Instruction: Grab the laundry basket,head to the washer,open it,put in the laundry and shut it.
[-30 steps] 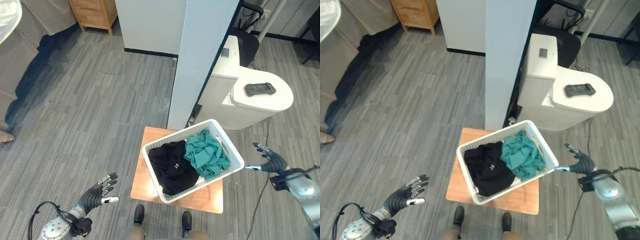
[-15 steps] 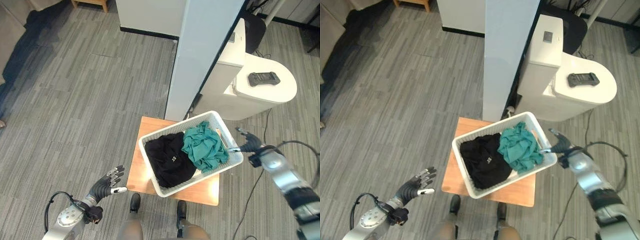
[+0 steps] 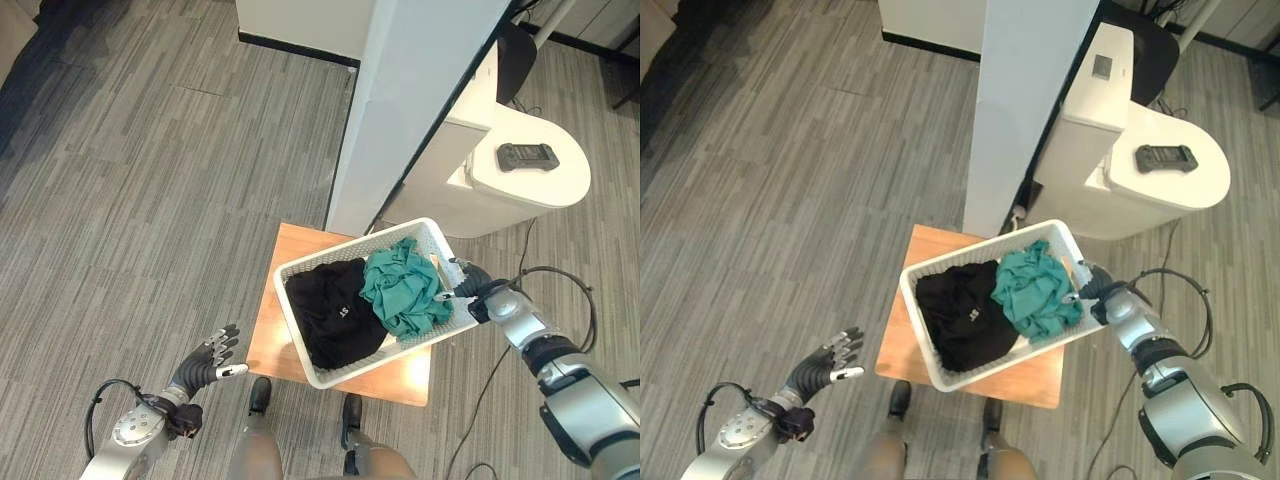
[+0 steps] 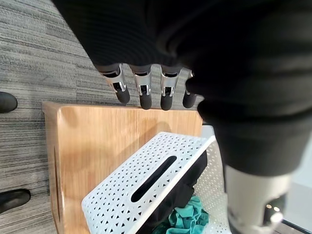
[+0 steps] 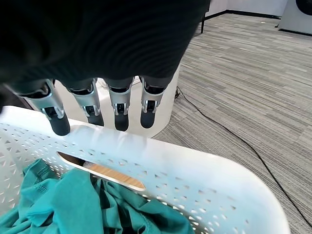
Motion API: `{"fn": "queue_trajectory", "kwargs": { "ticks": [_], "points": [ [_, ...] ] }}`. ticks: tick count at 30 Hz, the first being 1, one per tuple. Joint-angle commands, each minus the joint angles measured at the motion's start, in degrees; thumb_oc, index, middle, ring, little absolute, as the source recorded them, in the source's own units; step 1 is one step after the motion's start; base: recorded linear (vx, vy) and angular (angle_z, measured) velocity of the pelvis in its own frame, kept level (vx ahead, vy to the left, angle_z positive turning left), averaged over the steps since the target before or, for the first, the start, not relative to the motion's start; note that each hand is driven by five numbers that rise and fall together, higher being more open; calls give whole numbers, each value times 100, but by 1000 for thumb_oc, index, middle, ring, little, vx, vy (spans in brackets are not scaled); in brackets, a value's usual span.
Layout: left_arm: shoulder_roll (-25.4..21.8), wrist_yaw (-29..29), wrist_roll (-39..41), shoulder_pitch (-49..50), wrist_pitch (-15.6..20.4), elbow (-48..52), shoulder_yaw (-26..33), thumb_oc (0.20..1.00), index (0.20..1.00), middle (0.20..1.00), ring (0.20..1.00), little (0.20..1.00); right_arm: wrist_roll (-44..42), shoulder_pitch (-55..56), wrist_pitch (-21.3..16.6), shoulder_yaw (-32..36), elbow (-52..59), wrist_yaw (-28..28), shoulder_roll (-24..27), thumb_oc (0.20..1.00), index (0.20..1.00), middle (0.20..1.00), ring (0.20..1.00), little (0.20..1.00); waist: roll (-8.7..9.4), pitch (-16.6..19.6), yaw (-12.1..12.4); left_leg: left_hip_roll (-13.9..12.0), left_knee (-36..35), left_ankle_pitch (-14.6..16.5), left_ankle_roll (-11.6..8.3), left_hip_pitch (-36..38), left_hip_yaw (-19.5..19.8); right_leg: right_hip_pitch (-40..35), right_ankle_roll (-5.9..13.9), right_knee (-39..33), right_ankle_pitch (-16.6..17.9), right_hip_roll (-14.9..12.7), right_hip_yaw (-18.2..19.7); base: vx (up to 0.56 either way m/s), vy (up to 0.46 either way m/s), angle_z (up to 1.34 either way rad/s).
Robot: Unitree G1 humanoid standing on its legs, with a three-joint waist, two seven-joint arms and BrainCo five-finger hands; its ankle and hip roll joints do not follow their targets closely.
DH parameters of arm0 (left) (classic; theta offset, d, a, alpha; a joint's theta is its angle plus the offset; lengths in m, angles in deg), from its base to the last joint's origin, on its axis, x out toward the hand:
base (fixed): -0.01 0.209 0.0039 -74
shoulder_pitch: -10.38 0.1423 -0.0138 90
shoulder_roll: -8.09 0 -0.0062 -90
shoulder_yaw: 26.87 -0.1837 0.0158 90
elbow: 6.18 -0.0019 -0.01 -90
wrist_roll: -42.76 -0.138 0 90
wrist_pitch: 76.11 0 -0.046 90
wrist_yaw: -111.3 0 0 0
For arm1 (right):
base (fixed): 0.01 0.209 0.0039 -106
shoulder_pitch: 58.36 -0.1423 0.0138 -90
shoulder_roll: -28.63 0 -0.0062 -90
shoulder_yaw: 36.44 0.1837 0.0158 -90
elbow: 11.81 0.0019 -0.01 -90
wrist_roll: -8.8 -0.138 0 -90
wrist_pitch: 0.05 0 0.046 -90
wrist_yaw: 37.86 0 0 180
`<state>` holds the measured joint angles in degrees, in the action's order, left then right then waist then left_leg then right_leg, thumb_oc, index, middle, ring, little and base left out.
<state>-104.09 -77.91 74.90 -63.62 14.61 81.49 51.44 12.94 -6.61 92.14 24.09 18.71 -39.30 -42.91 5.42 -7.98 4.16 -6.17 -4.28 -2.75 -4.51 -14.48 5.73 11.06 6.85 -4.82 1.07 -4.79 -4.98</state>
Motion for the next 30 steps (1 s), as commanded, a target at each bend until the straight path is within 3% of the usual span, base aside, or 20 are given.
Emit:
{"fn": "queue_trajectory", "kwargs": {
  "ticks": [1, 9, 15, 30],
  "points": [
    [-296, -24, -21, 281, 144, 346, 203, 1000, 1000, 1000, 1000, 1000, 53, 18, 11, -331, -415, -22, -85, 1000, 1000, 1000, 1000, 1000, 194, 223, 166, -332, -72, -415, 28, -481, 379, 564, 333, -18, 470, -344, 46, 0, 0, 0],
    [-377, 56, 191, 234, 114, 759, 258, 1000, 1000, 1000, 1000, 1000, -99, -764, 109, -436, -1382, 218, -581, 1000, 1000, 1000, 1000, 1000, 169, 105, 204, -306, -72, -486, 27, -617, 350, 740, 303, -18, 543, -319, 113, -36, -11, -5],
    [-263, 342, 206, 116, 226, 972, 520, 1000, 1000, 1000, 1000, 1000, -448, 262, 139, 327, 1214, 426, -94, 1000, 1000, 1000, 1000, 1000, 159, 135, 21, -340, -72, -475, 30, -590, 301, 773, 289, -18, 523, -274, 202, -5, -19, -15],
    [-179, 227, -493, -586, 43, 406, 31, 1000, 1000, 1000, 1000, 1000, 123, 2546, 374, 1756, 3551, 40, 268, 1000, 1000, 1000, 1000, 1000, 112, 171, -203, -398, -72, -446, 49, -594, 282, 814, 295, -18, 507, -264, 256, -1, -8, -4]
  ]
}}
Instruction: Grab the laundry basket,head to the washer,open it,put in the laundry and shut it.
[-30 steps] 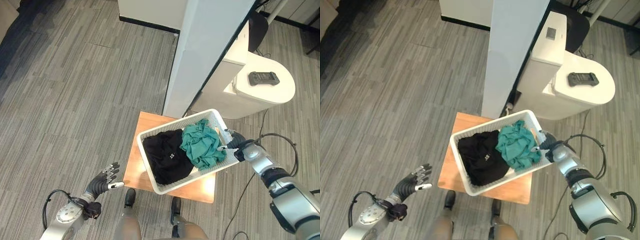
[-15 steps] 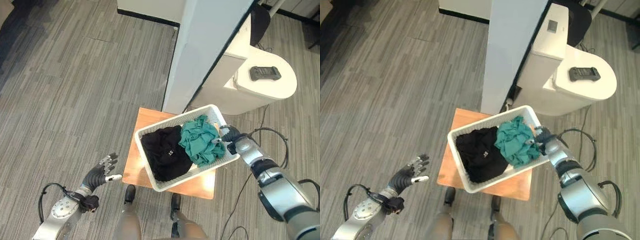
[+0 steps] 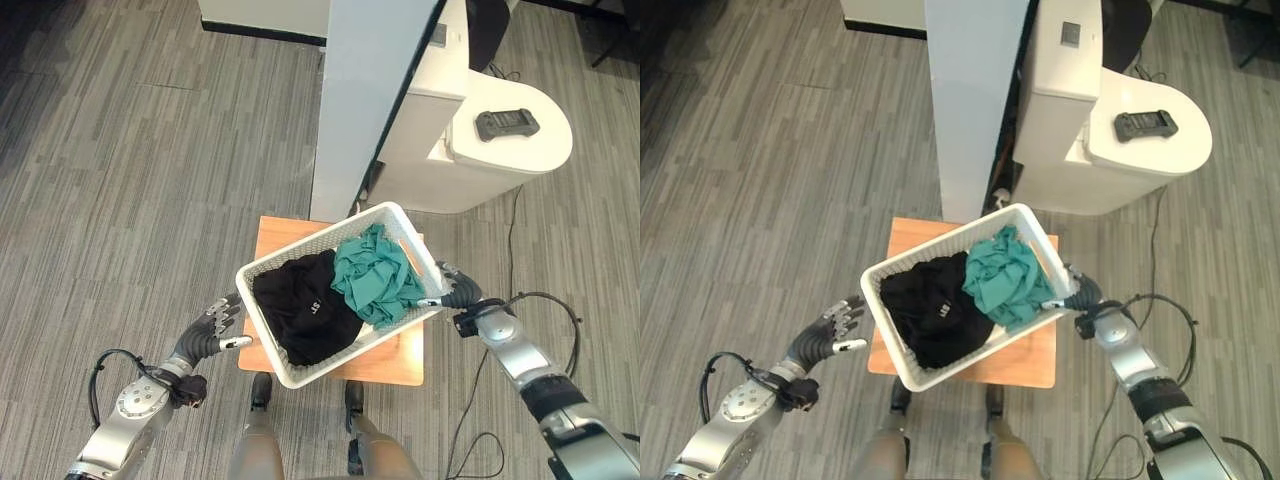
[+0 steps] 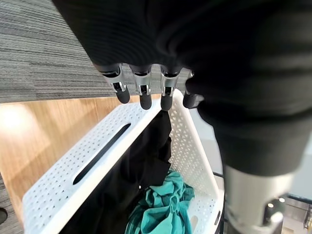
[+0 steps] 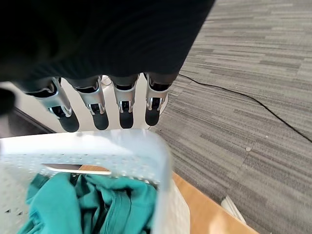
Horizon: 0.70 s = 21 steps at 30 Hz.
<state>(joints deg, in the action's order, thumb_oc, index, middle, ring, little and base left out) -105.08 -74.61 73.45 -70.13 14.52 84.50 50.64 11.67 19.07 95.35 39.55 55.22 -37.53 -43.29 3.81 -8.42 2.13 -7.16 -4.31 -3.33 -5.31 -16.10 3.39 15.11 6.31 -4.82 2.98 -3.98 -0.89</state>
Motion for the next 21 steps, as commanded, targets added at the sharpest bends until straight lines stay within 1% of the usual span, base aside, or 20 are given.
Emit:
{"fn": "queue_trajectory", "kwargs": {
  "ticks": [1, 4, 6, 9, 14, 19, 21],
  "points": [
    [-84, -104, -352, 61, 50, 105, 101, 1000, 1000, 1000, 1000, 1000, 257, 1, 62, 231, -78, -145, 306, 1000, 1000, 1000, 1000, 1000, 273, 218, 7, -299, -69, -388, 129, -433, 519, 409, 348, -18, 315, -345, -156, 0, 0, 0],
    [-99, -177, -630, 70, -49, -13, 155, 1000, 1000, 1000, 1000, 1000, 501, 420, 135, 511, 123, -304, 365, 1000, 1000, 1000, 1000, 1000, 281, 244, -19, -309, -69, -375, 131, -438, 547, 386, 350, -18, 296, -353, -189, 0, 0, 0],
    [-79, -219, -839, 58, -86, -158, 157, 1000, 1000, 1000, 1000, 1000, 493, 620, 164, 709, 118, -345, 344, 1000, 1000, 1000, 1000, 1000, 279, 254, -16, -311, -69, -376, 129, -441, 566, 376, 347, -18, 291, -357, -205, -1, -14, 2],
    [-52, -285, -1135, 58, -165, -414, 123, 1000, 1000, 1000, 1000, 1000, 580, 617, 208, 760, -45, -385, 285, 1000, 1000, 1000, 1000, 1000, 249, 241, -10, -317, -69, -377, 127, -458, 562, 394, 349, -18, 294, -360, -218, -1, -6, 1],
    [44, -350, -1208, 78, -249, -754, 19, 1000, 1000, 1000, 1000, 1000, 710, 599, 247, 749, 32, -432, 205, 1000, 1000, 1000, 1000, 1000, 239, 216, -15, -318, -69, -389, 130, -477, 531, 430, 342, -18, 308, -351, -206, 0, 0, 0],
    [126, -362, -1338, -5, -271, -1074, -143, 1000, 1000, 1000, 1000, 1000, 1075, 681, 242, 922, 389, -375, 224, 1000, 1000, 1000, 1000, 1000, 213, 222, -58, -297, -69, -384, 146, -520, 518, 469, 346, -18, 307, -356, -196, 0, 0, 0],
    [207, -338, -1310, -68, -274, -1227, -215, 1000, 1000, 1000, 1000, 1000, 1092, 644, 241, 990, 407, -311, 210, 1000, 1000, 1000, 1000, 1000, 202, 228, -71, -281, -67, -387, 153, -542, 519, 493, 351, -18, 315, -363, -182, 0, 0, 0]
  ]
}}
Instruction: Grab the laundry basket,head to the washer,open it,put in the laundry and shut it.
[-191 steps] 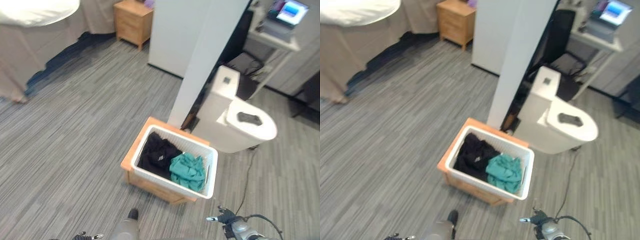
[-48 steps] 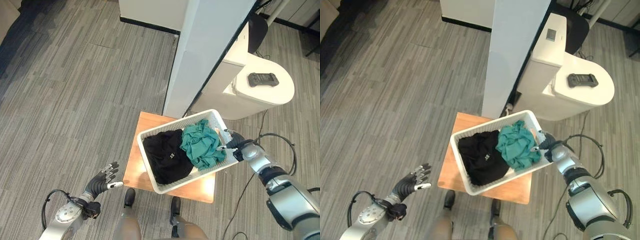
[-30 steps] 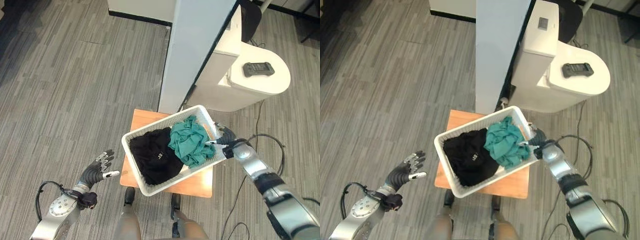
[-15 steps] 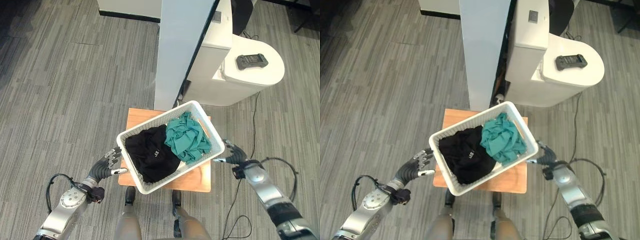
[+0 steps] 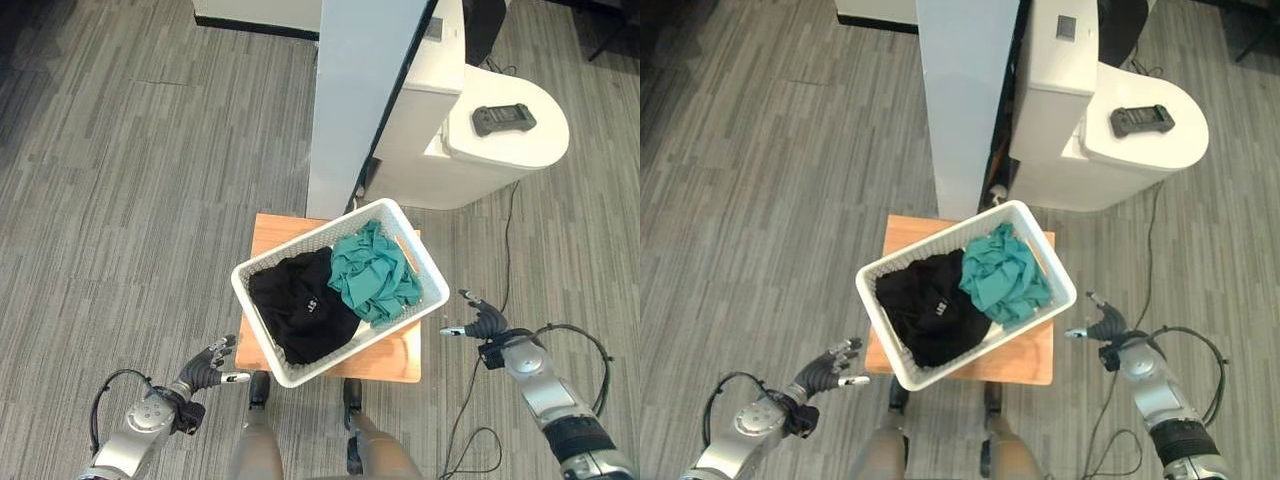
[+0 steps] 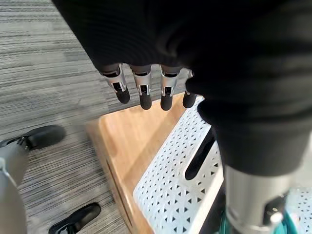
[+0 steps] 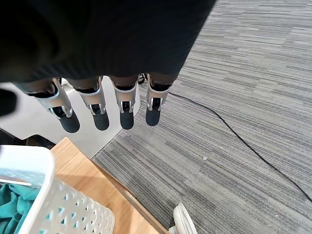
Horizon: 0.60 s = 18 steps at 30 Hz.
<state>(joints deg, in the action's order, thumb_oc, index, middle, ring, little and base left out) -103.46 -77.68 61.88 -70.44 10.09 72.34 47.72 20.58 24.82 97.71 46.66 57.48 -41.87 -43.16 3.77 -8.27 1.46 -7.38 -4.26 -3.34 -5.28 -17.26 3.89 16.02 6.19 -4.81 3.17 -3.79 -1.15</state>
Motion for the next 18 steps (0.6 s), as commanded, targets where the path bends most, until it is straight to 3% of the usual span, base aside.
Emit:
{"fn": "queue_trajectory", "kwargs": {
  "ticks": [1, 12, 18],
  "points": [
    [51, -29, -152, -53, 177, -26, 64, 1000, 1000, 1000, 1000, 1000, 200, 68, 3, 285, 179, 125, 201, 1000, 1000, 1000, 1000, 1000, 204, 213, -1, -257, -72, -386, 151, -432, 469, 407, 364, -19, 298, -384, -156, 0, 0, 0],
    [179, 154, -247, -481, 109, -546, -83, 1000, 1000, 1000, 1000, 1000, 167, -548, 59, -93, -1, 116, 201, 1000, 1000, 1000, 1000, 1000, 161, 244, 11, -245, -70, -392, 142, -446, 457, 437, 346, -19, 319, -384, -149, 0, 0, 0],
    [216, 237, -375, -663, 97, -782, -138, 1000, 1000, 1000, 1000, 1000, -322, -859, 22, -497, -536, 54, 57, 1000, 1000, 1000, 1000, 1000, 172, 269, 30, -268, -74, -414, 127, -480, 449, 476, 340, -19, 324, -361, -166, 0, 0, 0]
  ]
}}
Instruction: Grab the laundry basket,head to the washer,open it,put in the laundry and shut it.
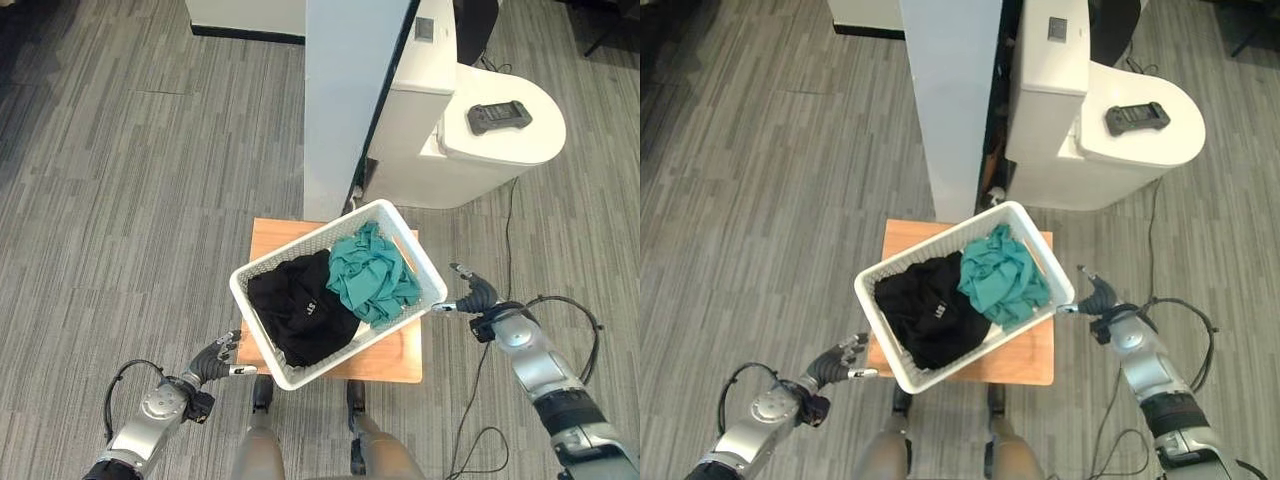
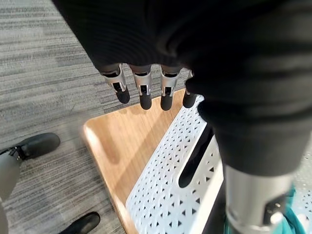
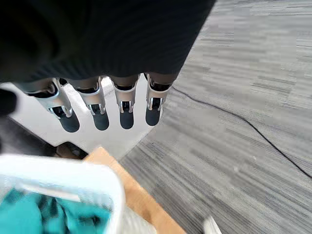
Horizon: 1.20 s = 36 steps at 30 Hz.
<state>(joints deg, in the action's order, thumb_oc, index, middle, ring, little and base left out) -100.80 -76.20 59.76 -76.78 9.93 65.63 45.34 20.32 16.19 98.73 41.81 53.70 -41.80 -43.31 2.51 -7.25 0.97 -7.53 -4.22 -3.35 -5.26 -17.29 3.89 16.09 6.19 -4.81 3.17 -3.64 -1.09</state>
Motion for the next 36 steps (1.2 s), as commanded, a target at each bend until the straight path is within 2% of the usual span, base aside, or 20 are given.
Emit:
{"fn": "queue_trajectory", "kwargs": {
  "ticks": [1, 7, 12, 20, 23, 25, 33, 36],
  "points": [
    [-47, 119, -153, -104, 99, -158, 64, 1000, 1000, 1000, 1000, 1000, -493, -92, -85, -177, -386, 14, 8, 1000, 1000, 1000, 1000, 1000, 303, 152, 95, -250, -78, -427, 117, -495, 453, 491, 341, -19, 335, -380, -182, 0, 0, 0],
    [-34, 213, -75, -252, 147, -315, 40, 1000, 1000, 1000, 1000, 1000, -1164, -332, -151, -616, -1129, -104, -154, 1000, 1000, 1000, 1000, 1000, 373, 125, 107, -251, -78, -467, 103, -547, 458, 548, 335, -19, 366, -364, -182, 0, -2, -1],
    [19, 360, 199, -367, 272, -321, 62, 1000, 1000, 1000, 1000, 1000, -1661, -393, -293, -721, -1167, -85, -201, 1000, 1000, 1000, 1000, 1000, 446, 101, 97, -247, -78, -476, 93, -586, 467, 588, 340, -19, 377, -351, -177, 0, 0, 0],
    [-38, 503, 124, -585, 313, -499, 109, 1000, 1000, 1000, 1000, 1000, -1675, -359, -313, -707, -1057, -83, -44, 1000, 1000, 1000, 1000, 1000, 516, 155, 74, -301, -78, -482, 63, -603, 465, 582, 339, -19, 358, -318, -162, 0, 0, 0],
    [-121, 505, -172, -661, 280, -604, 136, 1000, 1000, 1000, 1000, 1000, -1472, -261, -248, -793, -982, -329, 99, 1000, 1000, 1000, 1000, 1000, 549, 205, 55, -337, -78, -474, 48, -565, 452, 537, 334, -19, 330, -303, -178, 0, 0, 0],
    [-98, 469, -443, -817, 243, -894, 74, 1000, 1000, 1000, 1000, 1000, -952, -338, -119, -968, -1086, -572, 376, 1000, 1000, 1000, 1000, 1000, 590, 249, 53, -376, -78, -421, 29, -470, 465, 418, 328, -19, 271, -275, -207, 34, -35, 0],
    [81, 586, -690, -1447, 248, -1858, -137, 1000, 1000, 1000, 1000, 1000, -178, -842, -17, -1004, -1009, -564, 541, 1000, 1000, 1000, 1000, 1000, 622, 380, 28, -412, -78, -401, 24, -392, 467, 311, 338, -19, 250, -290, -253, -2, 0, 1],
    [78, 615, -1027, -2144, 139, -2350, -420, 1000, 1000, 1000, 1000, 1000, 450, -1658, 91, -1260, -1056, -630, 656, 1000, 1000, 1000, 1000, 1000, 643, 402, 25, -409, -78, -405, 39, -458, 499, 366, 336, -19, 276, -291, -288, -39, 1, 4]
  ]
}}
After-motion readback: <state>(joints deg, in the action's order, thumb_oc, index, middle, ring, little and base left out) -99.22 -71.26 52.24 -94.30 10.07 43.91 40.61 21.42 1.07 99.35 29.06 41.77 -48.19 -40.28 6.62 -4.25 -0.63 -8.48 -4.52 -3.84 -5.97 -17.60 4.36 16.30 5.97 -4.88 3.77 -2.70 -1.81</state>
